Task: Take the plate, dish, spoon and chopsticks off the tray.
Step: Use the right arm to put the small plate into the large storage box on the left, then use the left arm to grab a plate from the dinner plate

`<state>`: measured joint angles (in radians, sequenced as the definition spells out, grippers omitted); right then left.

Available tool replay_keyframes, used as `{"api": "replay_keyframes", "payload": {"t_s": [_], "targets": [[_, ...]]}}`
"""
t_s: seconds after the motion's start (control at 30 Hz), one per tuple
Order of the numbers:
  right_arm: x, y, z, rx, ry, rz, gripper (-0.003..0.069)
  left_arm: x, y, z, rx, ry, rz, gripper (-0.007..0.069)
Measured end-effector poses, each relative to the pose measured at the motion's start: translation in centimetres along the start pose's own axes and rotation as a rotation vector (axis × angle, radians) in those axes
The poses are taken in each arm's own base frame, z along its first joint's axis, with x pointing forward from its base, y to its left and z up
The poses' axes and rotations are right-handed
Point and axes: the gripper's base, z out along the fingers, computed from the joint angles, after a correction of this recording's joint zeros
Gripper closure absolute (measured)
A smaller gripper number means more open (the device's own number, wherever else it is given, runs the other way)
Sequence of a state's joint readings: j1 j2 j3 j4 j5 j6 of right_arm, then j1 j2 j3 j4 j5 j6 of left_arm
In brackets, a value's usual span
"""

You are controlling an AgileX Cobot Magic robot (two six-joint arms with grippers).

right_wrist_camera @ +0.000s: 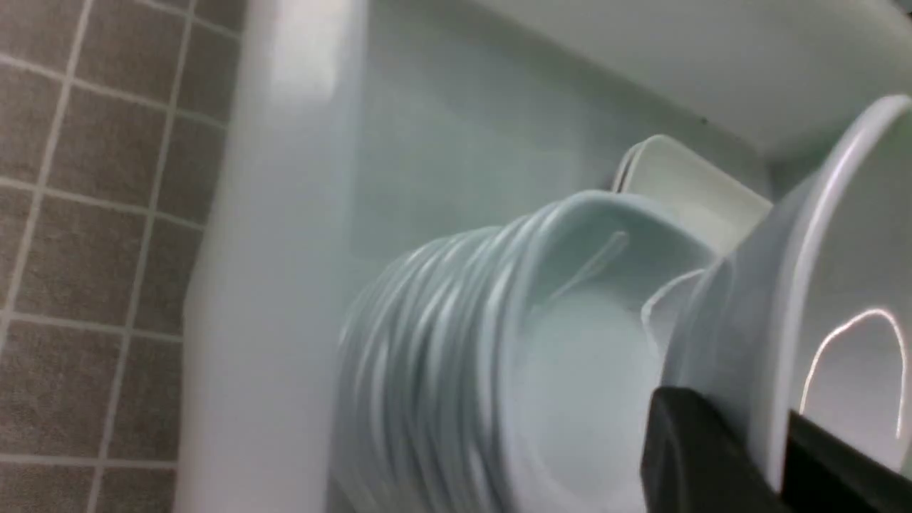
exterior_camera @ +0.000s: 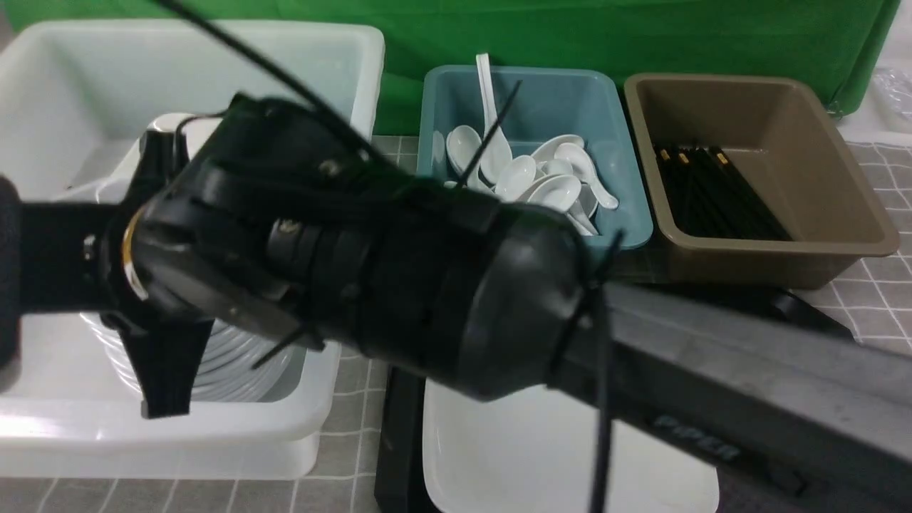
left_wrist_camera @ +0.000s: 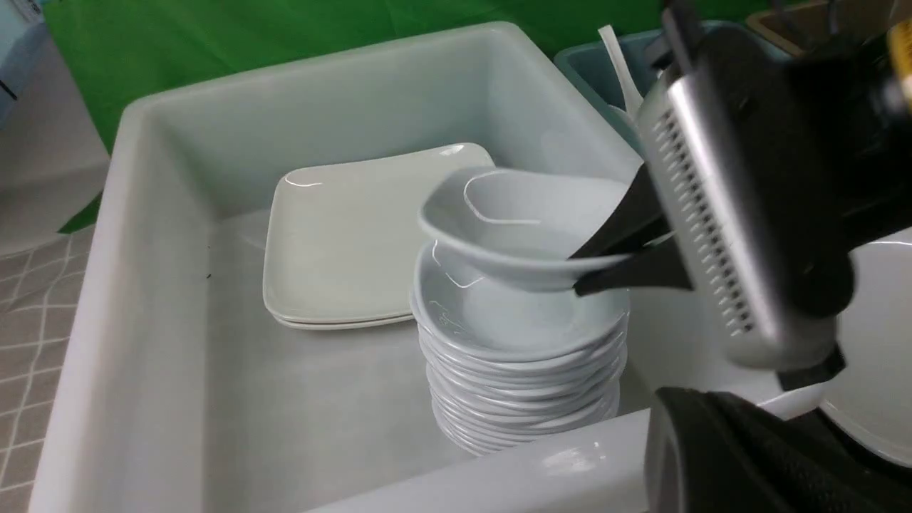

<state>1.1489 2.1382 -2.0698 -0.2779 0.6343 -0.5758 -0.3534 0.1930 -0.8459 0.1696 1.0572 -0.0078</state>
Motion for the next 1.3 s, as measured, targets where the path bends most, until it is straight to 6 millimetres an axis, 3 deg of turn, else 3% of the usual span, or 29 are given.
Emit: {"api": "replay_keyframes", "payload": {"t_s": [0.13, 0.4, 0.5, 0.57, 0.6, 0.7, 0.83, 0.97, 1.03, 1.13, 1.23, 1.3], "targets": [[0.8, 0.6, 1.8, -0.017, 0.033, -0.016, 0.0566, 0.0, 0.0, 0.0, 0.002, -0.005, 0.000, 0.0616], [1.1, 0.1, 0.9, -0.019, 0.088, -0.012, 0.0174, -0.5, -0.3, 0.0, 0.028, -0.054, -0.009, 0.0616], [1.8, -0.3, -1.6, -0.068, 0.188, 0.013, 0.0112, -0.8, -0.5, 0.1, 0.058, -0.089, -0.028, 0.0616], [2.0, -0.7, -3.1, -0.083, 0.227, 0.045, 0.0112, -0.7, -0.7, 0.3, 0.074, -0.085, -0.036, 0.0616], [2.3, -1.1, -5.4, -0.101, 0.279, 0.089, 0.0125, -0.7, -0.9, 0.9, 0.087, -0.062, -0.041, 0.0616], [3.2, -2.4, -9.5, -0.101, 0.340, 0.192, 0.0190, -1.0, -1.5, 3.0, 0.124, 0.021, 0.035, 0.0616], [5.2, -4.8, -14.2, -0.009, 0.323, 0.436, 0.0373, -1.8, -3.5, 7.3, 0.318, 0.157, 0.237, 0.0616], [9.0, -4.4, -17.8, 0.009, 0.377, 0.612, 0.0526, -1.6, -5.6, 9.8, 0.523, 0.249, 0.401, 0.0616], [10.8, -3.3, -19.4, 0.009, 0.408, 0.667, 0.0561, -1.4, -6.2, 10.5, 0.569, 0.284, 0.462, 0.0616], [15.6, 1.2, -24.2, 0.020, 0.468, 0.805, 0.0582, -0.7, -8.3, 13.0, 0.650, 0.380, 0.648, 0.0616], [17.7, 3.8, -26.0, 0.031, 0.467, 0.875, 0.0574, -0.3, -10.3, 14.8, 0.706, 0.405, 0.722, 0.0616], [19.3, 5.9, -27.4, 0.047, 0.438, 0.929, 0.0566, 0.3, -12.6, 16.8, 0.760, 0.415, 0.787, 0.0616]]}}
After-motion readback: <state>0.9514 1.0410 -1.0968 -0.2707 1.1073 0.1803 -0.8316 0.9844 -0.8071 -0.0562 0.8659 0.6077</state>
